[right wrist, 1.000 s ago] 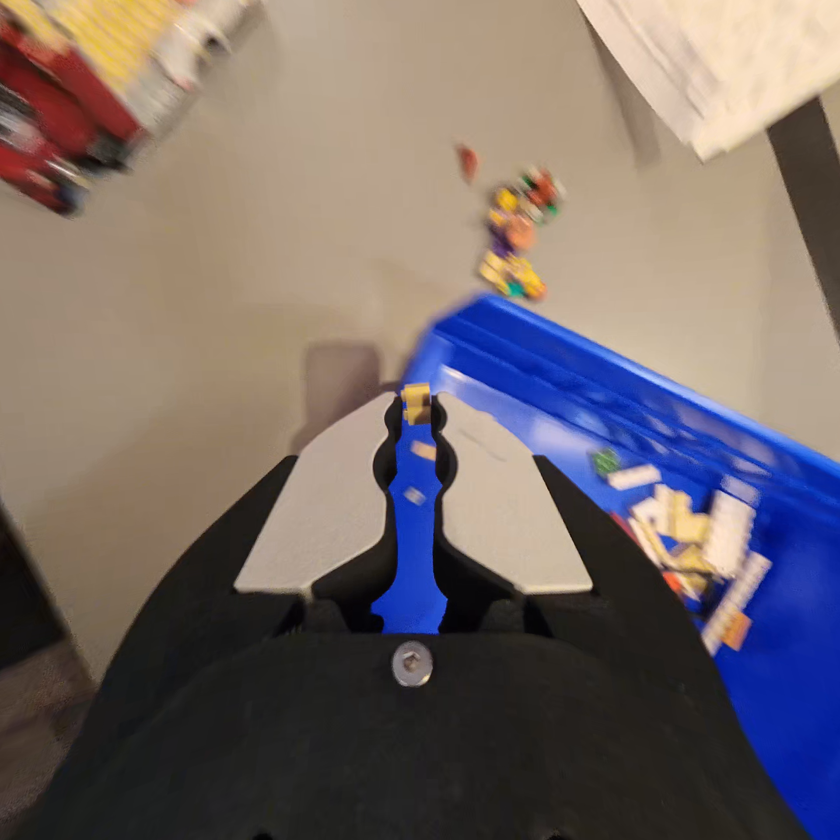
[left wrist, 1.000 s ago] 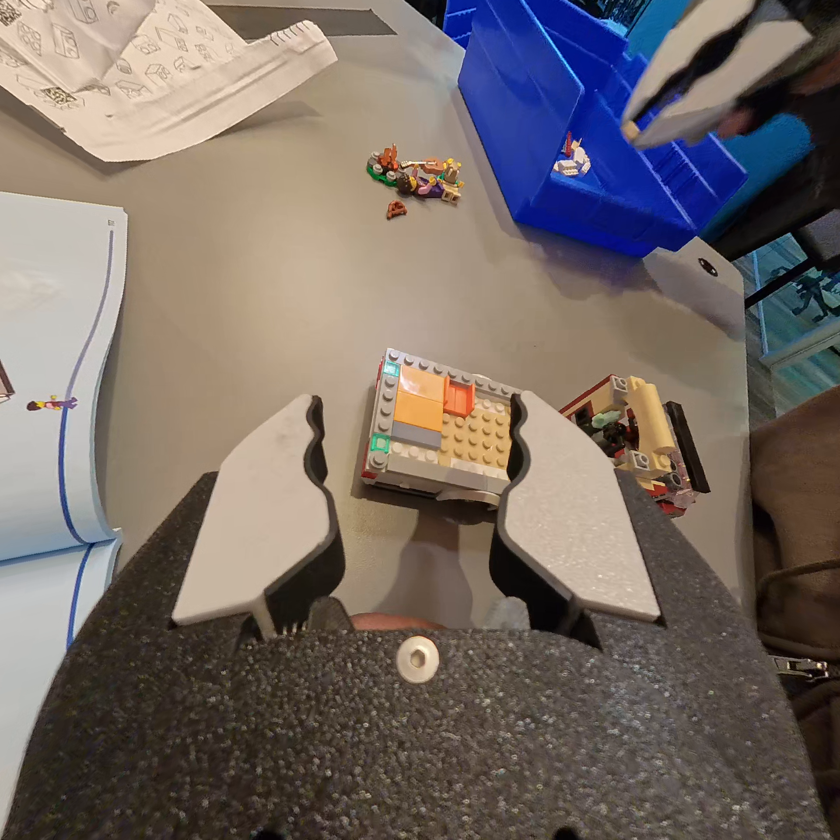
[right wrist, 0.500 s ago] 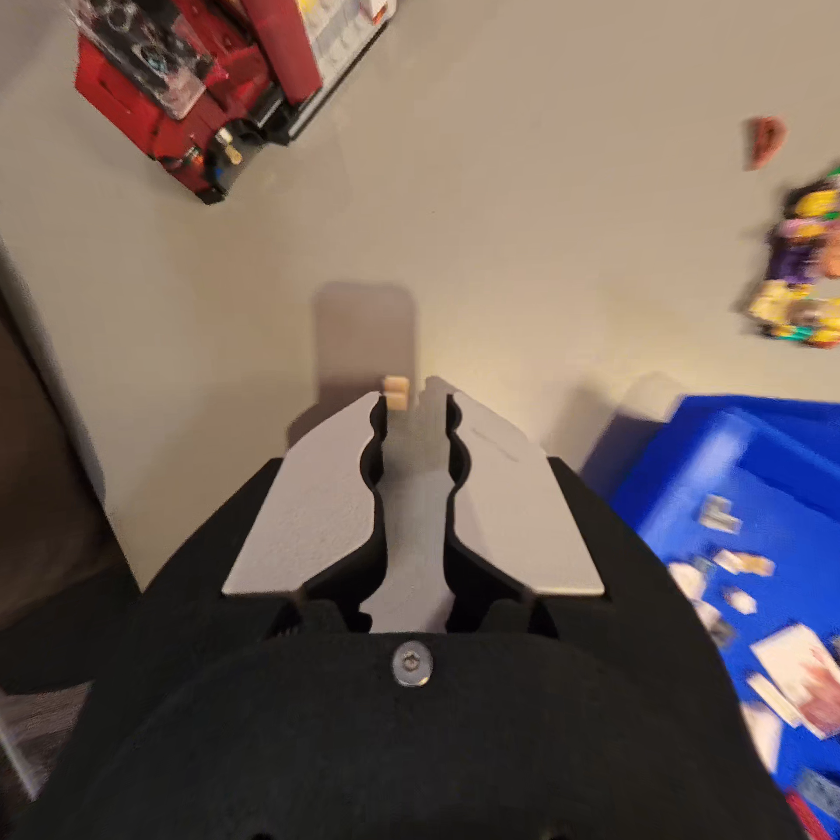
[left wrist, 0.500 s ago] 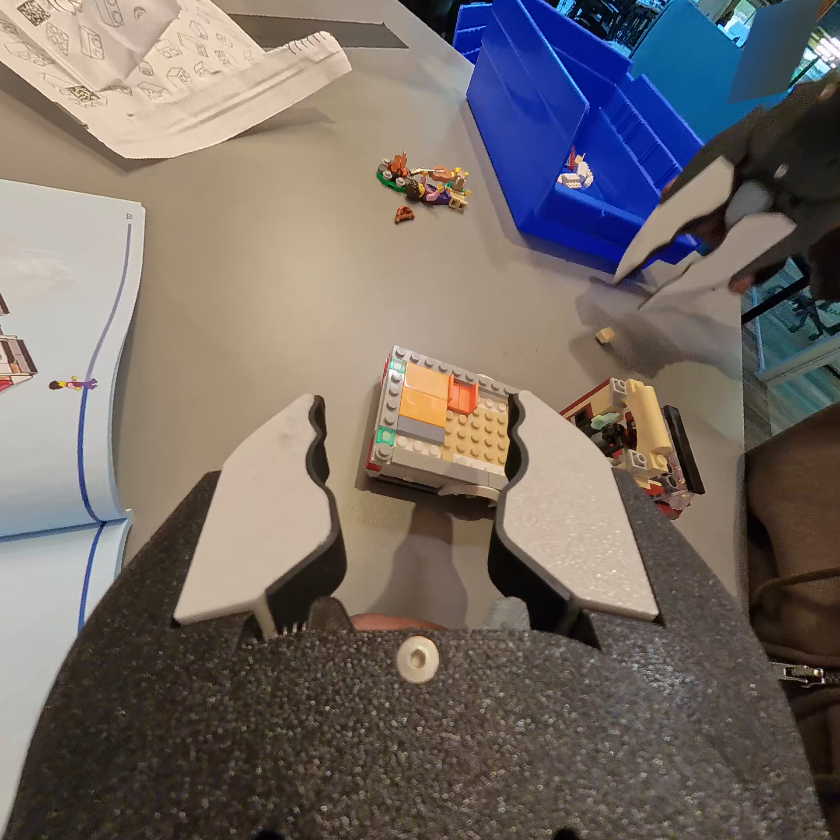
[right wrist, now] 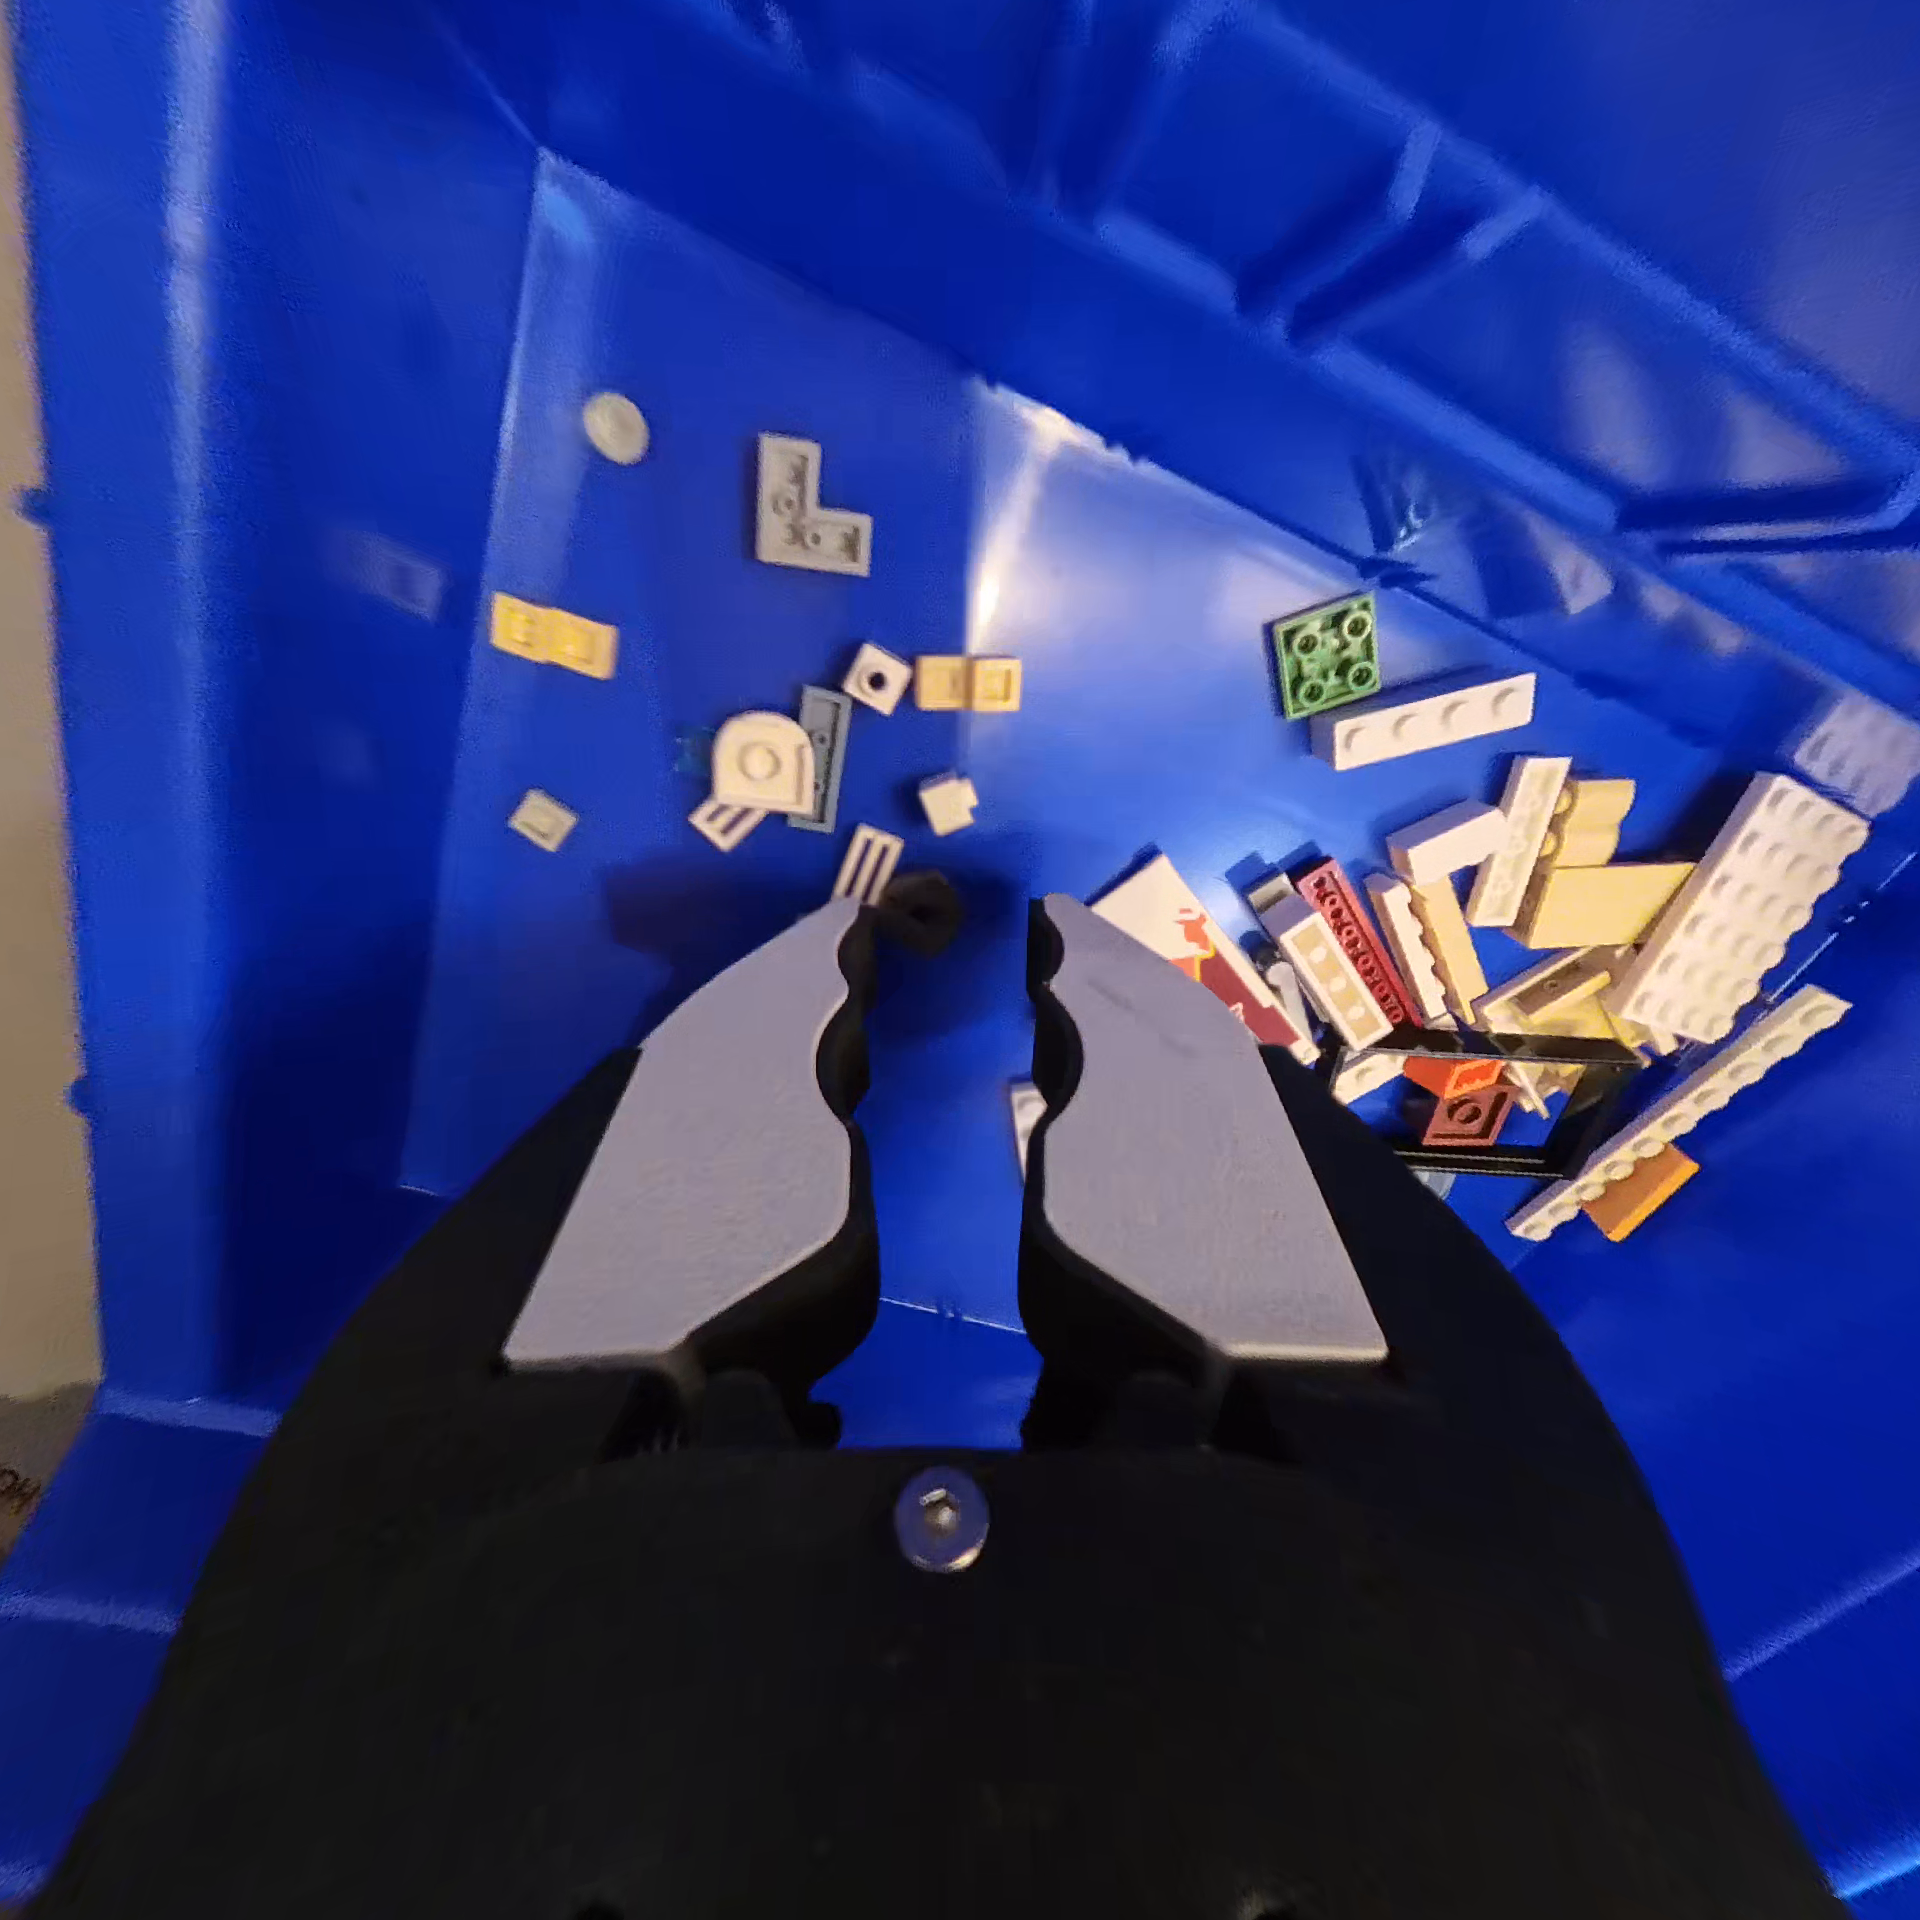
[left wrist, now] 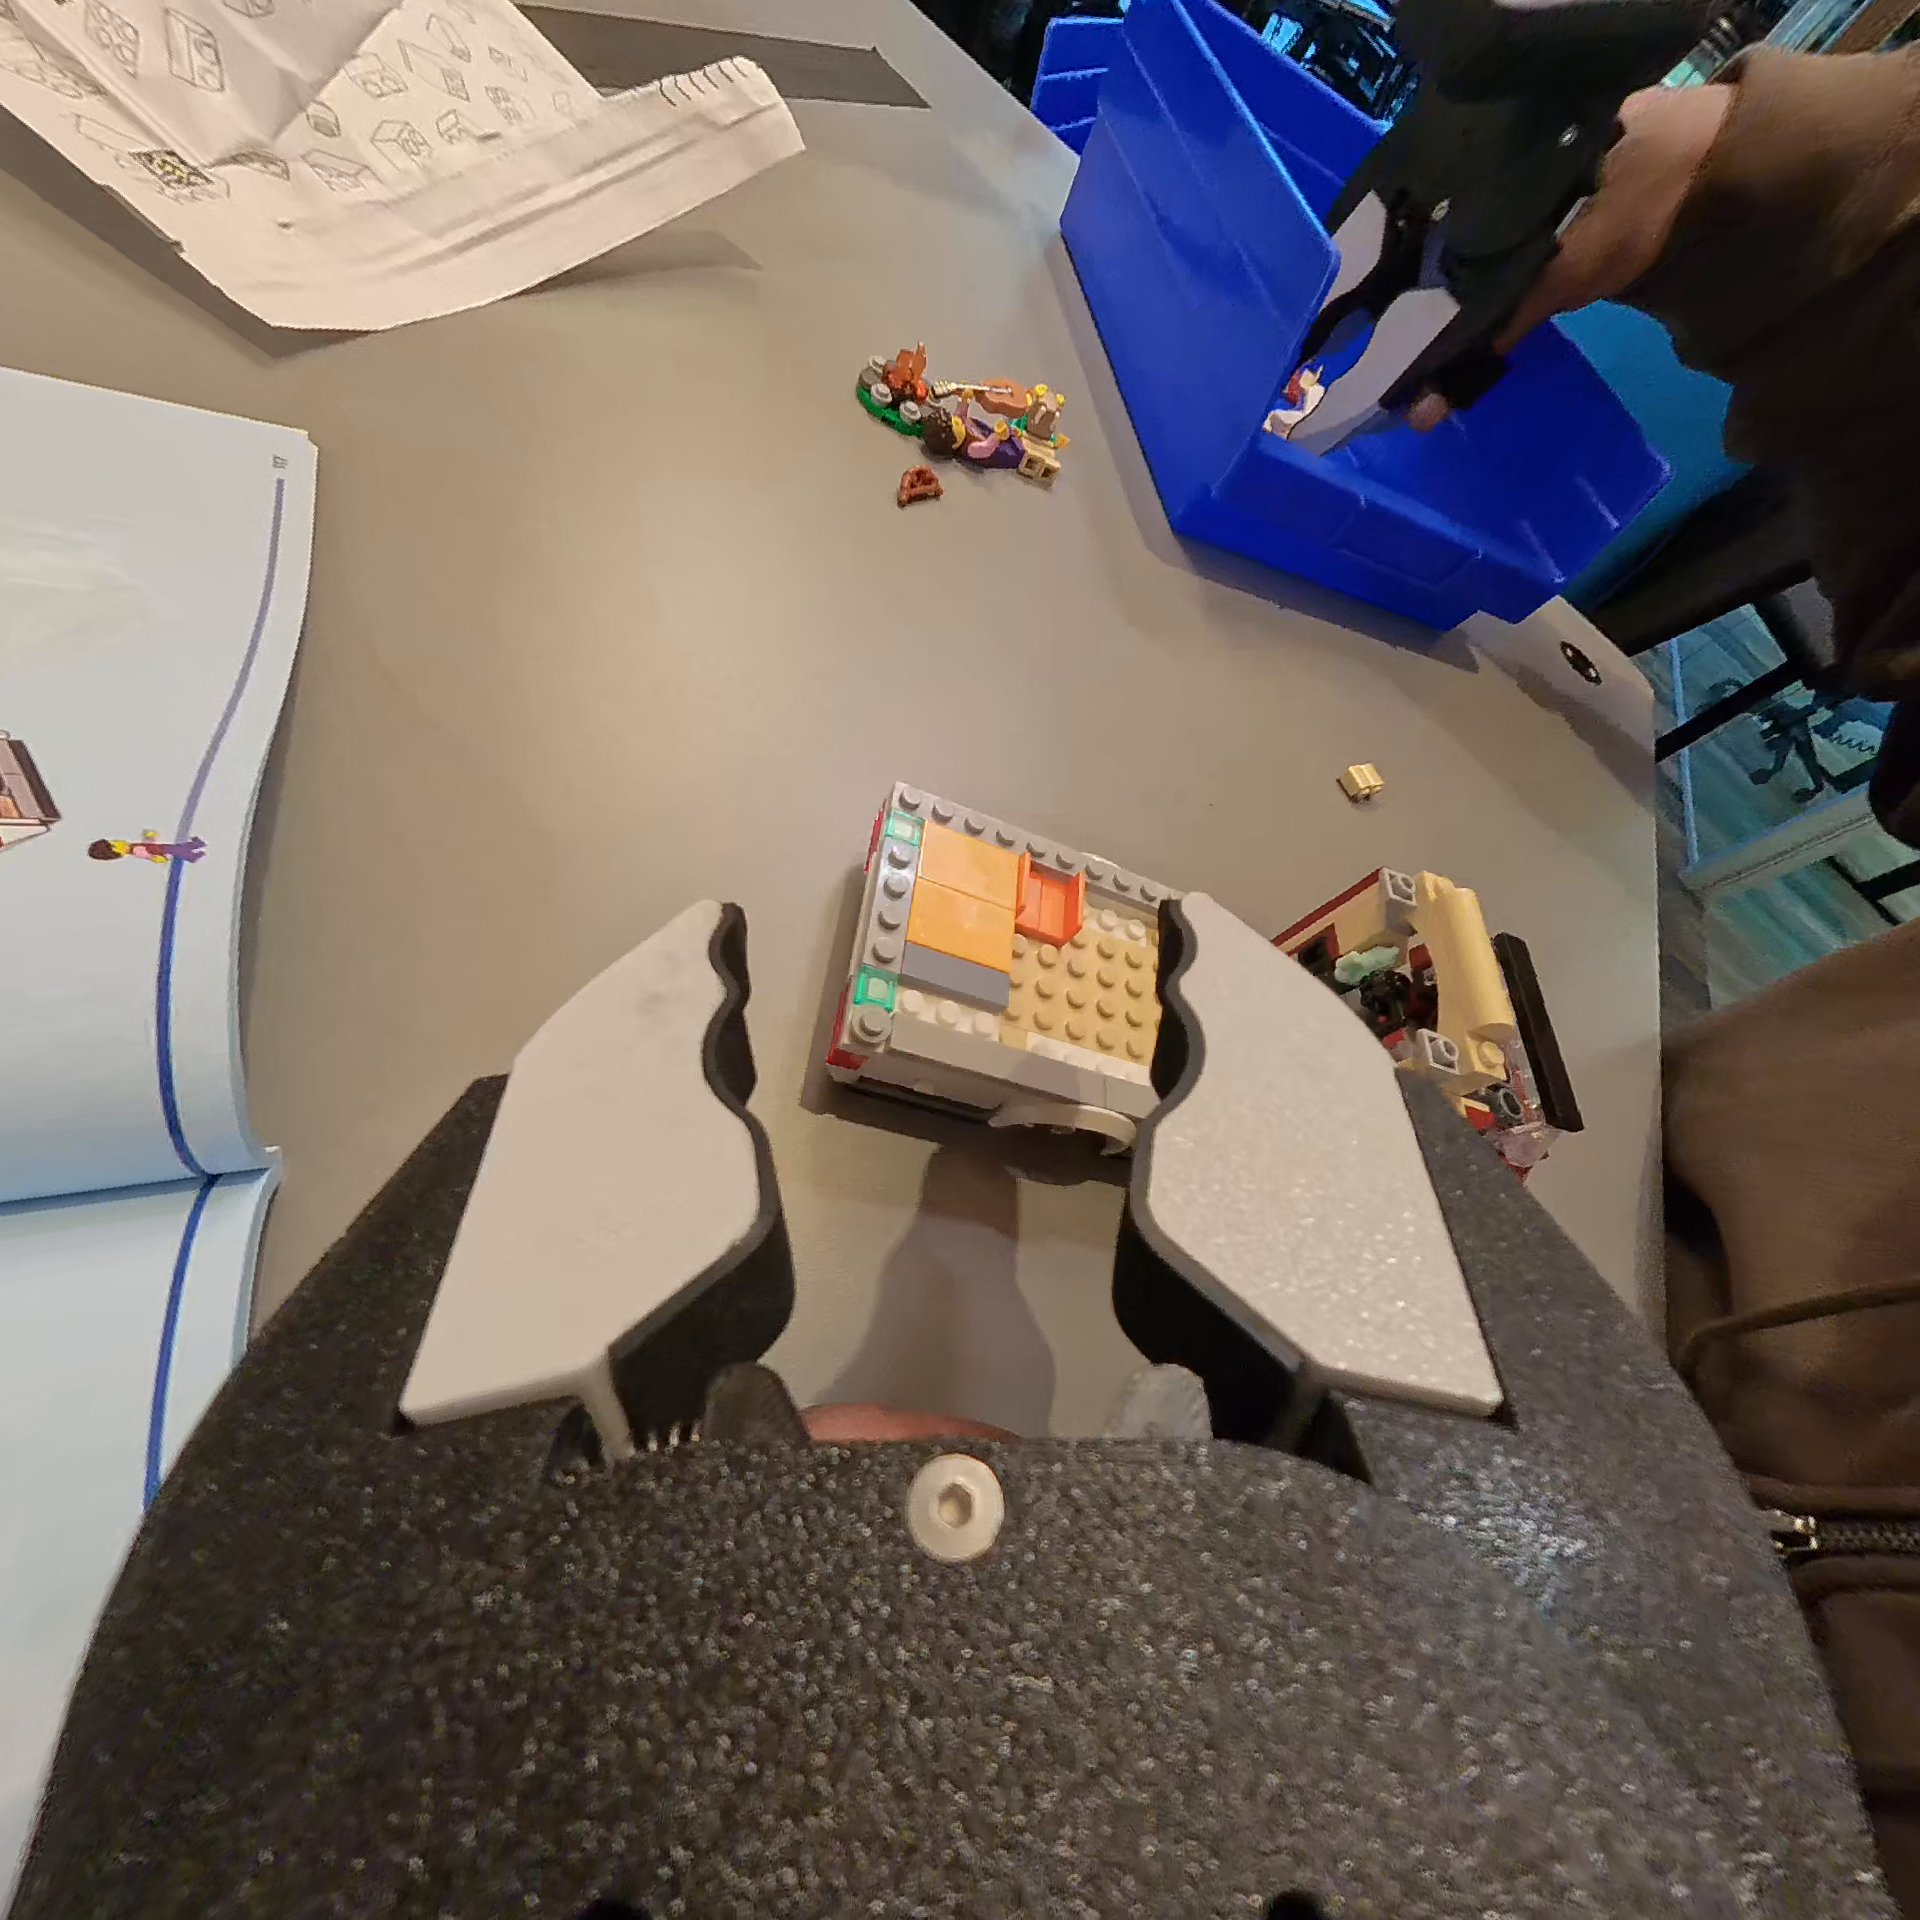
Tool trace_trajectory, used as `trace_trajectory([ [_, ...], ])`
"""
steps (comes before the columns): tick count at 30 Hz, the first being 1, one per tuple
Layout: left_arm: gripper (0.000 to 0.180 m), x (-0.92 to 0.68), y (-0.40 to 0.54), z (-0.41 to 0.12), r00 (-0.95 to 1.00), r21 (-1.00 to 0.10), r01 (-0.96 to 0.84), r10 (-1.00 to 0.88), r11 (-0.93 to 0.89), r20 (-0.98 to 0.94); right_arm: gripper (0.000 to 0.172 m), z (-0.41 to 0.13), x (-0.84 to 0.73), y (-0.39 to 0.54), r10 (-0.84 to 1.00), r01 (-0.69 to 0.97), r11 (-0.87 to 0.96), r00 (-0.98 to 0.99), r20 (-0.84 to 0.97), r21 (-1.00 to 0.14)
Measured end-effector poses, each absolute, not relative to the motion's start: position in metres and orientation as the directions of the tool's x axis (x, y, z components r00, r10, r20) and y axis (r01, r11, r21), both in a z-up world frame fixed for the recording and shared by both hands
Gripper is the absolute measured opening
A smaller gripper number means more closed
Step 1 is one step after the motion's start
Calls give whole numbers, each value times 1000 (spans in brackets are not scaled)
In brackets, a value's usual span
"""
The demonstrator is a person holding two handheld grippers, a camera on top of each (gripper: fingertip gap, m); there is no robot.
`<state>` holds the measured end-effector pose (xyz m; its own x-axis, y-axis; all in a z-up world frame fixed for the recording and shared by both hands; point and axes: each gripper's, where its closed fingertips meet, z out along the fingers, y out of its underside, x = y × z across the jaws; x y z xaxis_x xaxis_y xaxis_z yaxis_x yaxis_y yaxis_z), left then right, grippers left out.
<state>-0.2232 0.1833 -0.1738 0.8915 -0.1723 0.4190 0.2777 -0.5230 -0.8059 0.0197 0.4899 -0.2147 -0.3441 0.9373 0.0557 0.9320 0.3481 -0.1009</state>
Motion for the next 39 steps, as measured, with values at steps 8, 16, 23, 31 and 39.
trace_trajectory([
  [8, 75, -221, 183, -174, 890, -804, 272, -180, -528, 420, 15, -221, 23, 489, 937, 934, 348, -348, 15, -81],
  [16, 75, -219, 181, -174, 891, -803, 270, -178, -531, 417, 15, -184, 17, 466, 910, 911, 400, -383, 158, -100],
  [23, 75, -213, 181, -176, 893, -799, 252, -188, -546, 410, 15, -151, -19, 374, 812, 811, 570, -531, 243, -131],
  [31, 75, -213, 181, -177, 894, -796, 255, -180, -548, 410, 15, -195, -50, 299, 745, 725, 667, -652, 143, -172],
  [39, 75, -212, 180, -179, 896, -793, 247, -182, -557, 406, 15, -223, -63, 279, 768, 742, 633, -638, 57, -222],
])
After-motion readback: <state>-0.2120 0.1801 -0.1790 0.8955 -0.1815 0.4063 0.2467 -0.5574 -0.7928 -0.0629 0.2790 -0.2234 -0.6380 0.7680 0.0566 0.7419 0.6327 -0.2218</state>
